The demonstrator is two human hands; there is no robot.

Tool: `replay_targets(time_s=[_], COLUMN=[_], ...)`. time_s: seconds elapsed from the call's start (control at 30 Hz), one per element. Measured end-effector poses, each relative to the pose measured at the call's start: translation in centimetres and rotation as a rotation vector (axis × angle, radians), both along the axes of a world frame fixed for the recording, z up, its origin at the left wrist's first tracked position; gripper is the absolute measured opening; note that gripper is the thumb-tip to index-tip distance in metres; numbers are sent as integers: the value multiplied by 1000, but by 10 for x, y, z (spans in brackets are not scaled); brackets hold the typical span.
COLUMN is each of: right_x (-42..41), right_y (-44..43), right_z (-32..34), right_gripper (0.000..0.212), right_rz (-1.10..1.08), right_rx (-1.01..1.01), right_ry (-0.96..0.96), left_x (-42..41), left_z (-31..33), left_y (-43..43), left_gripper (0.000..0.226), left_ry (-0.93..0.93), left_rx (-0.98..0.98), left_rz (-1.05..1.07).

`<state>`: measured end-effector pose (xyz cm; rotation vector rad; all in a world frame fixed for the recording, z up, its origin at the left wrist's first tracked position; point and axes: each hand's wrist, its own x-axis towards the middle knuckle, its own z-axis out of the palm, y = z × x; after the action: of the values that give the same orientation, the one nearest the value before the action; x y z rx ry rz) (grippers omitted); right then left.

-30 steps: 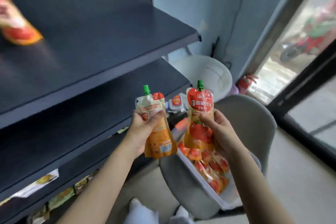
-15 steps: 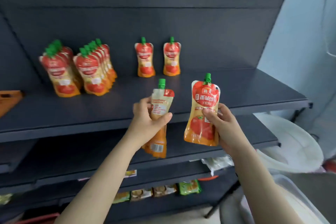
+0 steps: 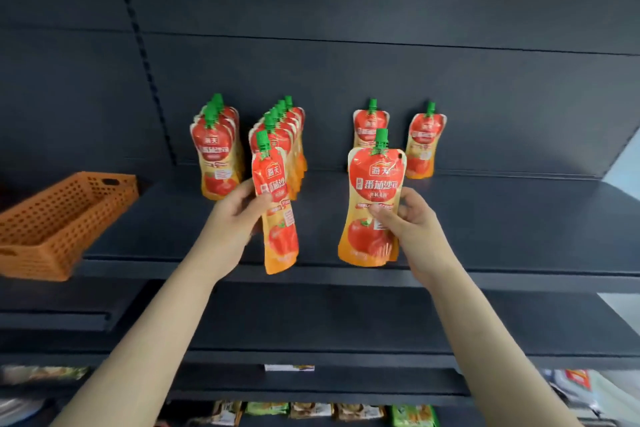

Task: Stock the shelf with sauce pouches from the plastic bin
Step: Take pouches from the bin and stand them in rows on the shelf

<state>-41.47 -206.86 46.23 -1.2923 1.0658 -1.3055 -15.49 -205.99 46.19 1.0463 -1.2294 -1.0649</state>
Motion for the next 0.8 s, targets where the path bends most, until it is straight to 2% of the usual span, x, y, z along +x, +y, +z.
replay_targets(time_s=[0.23,0.4,0.53,0.63,0.8], right_x=[67,113,139,146,143], right_y=[-42,-59,-69,-74,-69], right_z=[-17,-34,-44,-48,-57], right_gripper=[23,21,25,28,35], right_rz=[106,67,18,7,86], right_rx=[-55,-105,-69,-63,-36], right_ry=[140,224,153,133,220], left_x=[58,97,121,131,143], left_z=[-12,-27,-33,-39,-46], left_y=[-24,-45,-65,-72,-69], left_gripper=[26,27,27,29,42], left_ry=[96,98,153,96,-125], left_rx=[12,37,57,51,28], left_rz=[132,164,122,55,-60])
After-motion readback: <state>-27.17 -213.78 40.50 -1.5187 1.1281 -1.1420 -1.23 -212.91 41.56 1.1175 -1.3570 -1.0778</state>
